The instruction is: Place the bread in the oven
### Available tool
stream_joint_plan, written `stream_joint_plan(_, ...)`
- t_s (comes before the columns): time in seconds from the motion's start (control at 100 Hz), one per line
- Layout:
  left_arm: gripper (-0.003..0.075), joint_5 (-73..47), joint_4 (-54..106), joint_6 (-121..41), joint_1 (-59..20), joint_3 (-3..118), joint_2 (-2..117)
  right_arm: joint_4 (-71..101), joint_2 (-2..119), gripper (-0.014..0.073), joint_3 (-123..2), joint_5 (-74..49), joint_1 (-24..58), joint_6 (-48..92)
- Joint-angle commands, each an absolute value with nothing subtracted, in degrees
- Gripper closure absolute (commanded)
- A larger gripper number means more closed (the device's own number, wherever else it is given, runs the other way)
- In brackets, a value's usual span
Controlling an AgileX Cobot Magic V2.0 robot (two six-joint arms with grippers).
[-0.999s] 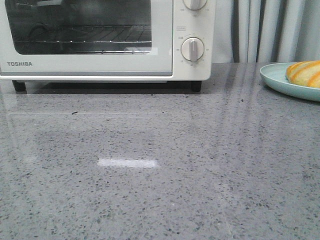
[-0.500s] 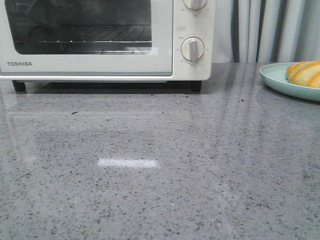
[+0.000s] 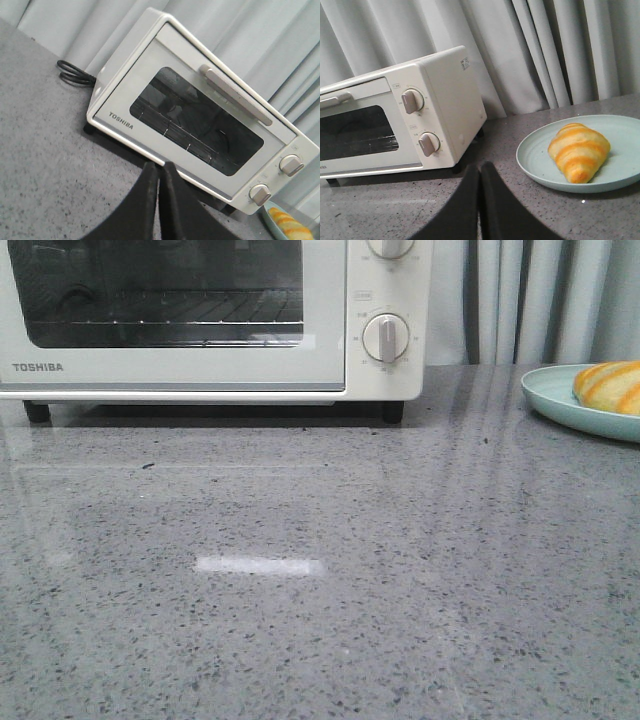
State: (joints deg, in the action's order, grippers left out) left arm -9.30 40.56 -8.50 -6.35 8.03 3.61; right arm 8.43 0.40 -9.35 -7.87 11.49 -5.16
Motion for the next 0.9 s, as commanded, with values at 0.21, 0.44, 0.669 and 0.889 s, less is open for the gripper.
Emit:
stream_joint_plan(0.21, 0.0741, -11.0, 36.9, -25.9, -6.8, 28.2, 24.5, 4.1, 9.6, 0.0654, -17.4, -6.3, 11.2, -4.9)
stream_joint_plan(0.44, 0.0741, -11.4, 37.0, -32.3, -11.5, 44.3, 43.9, 4.1, 12.9, 0.0654, -17.9, -6.9, 11.2, -4.9)
stream_joint_plan(0.669, 0.0741, -10.5, 37.1, -32.3, -17.5, 57.3, 60.2, 3.2, 13.2, 0.0654, -17.9, -6.9, 11.2, -4.9)
stream_joint_plan(0.889, 0.0741, -9.6, 37.4, -32.4, -18.9, 64.1, 70.5, 2.5, 13.2, 0.0654, -17.9, -7.3, 11.2, -4.9)
